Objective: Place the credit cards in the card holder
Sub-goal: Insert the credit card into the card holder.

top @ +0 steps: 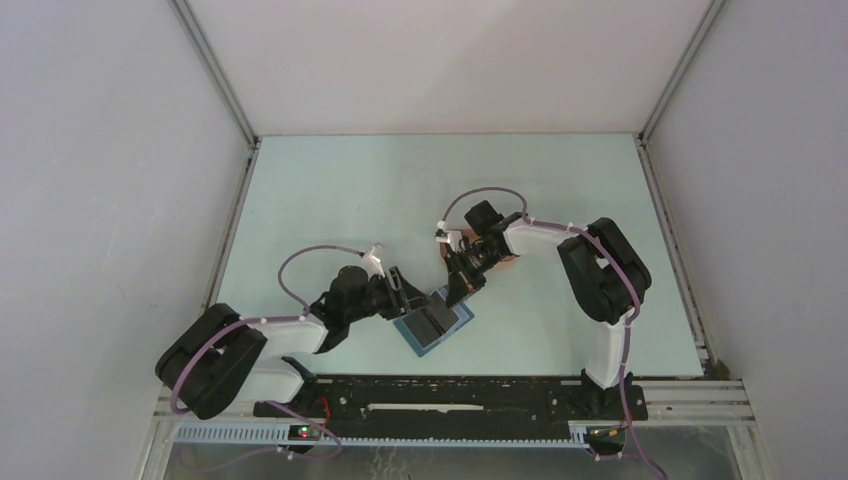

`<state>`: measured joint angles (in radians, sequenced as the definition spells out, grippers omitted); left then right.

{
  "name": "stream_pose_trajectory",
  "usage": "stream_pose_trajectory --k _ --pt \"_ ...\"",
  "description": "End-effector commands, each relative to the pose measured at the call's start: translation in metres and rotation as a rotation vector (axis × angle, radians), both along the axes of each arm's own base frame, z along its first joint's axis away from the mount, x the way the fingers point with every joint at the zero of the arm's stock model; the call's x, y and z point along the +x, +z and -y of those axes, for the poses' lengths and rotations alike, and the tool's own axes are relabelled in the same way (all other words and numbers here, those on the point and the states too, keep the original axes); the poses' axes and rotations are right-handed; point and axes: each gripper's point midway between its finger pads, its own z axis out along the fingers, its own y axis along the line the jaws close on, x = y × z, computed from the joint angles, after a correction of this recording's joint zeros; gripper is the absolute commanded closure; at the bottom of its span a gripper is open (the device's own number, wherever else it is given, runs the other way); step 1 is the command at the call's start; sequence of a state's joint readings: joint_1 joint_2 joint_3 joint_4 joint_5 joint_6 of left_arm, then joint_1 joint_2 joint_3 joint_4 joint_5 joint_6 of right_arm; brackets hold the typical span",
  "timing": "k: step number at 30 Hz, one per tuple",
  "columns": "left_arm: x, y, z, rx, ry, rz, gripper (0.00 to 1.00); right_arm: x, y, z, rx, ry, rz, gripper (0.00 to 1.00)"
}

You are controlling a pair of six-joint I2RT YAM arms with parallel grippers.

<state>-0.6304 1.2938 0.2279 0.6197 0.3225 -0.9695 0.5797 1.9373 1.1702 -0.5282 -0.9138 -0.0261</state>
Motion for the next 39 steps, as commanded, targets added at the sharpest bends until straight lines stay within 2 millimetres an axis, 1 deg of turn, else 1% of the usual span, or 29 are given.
stream_pose_trajectory --k 1,6,10,12,16,18,23,27,31,39 --pt "0.003 0.009 -0.002 -0.021 0.017 0.033 0.42 0.019 0.023 0.009 0.001 -0.06 0.102 1.0" --pt "0.007 0.018 0.004 -0.037 0.002 0.05 0.42 0.035 0.027 0.027 -0.084 -0.179 0.2 1.0" --pt "0.013 0.023 0.009 -0.043 -0.001 0.058 0.41 0.046 0.025 0.043 -0.137 -0.282 0.254 1.0" --pt "0.016 0.023 0.011 -0.04 -0.002 0.059 0.41 0.048 0.022 0.046 -0.154 -0.294 0.265 1.0" --pt "0.017 0.021 0.013 -0.038 -0.008 0.053 0.41 0.049 0.017 0.046 -0.181 -0.286 0.287 1.0" --pt "0.018 0.019 0.013 -0.036 -0.007 0.05 0.41 0.048 0.017 0.043 -0.183 -0.277 0.282 1.0" --pt "0.019 0.016 0.015 -0.036 -0.008 0.046 0.41 0.043 0.019 0.035 -0.163 -0.25 0.265 0.83" --pt "0.02 0.015 0.018 -0.047 -0.02 0.045 0.41 0.037 0.021 0.027 -0.128 -0.225 0.228 0.74" --pt "0.019 0.015 0.018 -0.058 -0.018 0.045 0.41 0.03 0.023 0.02 -0.094 -0.2 0.185 0.72" --pt "0.015 0.016 0.004 -0.05 0.016 0.062 0.41 0.017 0.033 0.006 -0.026 -0.149 0.138 0.69"
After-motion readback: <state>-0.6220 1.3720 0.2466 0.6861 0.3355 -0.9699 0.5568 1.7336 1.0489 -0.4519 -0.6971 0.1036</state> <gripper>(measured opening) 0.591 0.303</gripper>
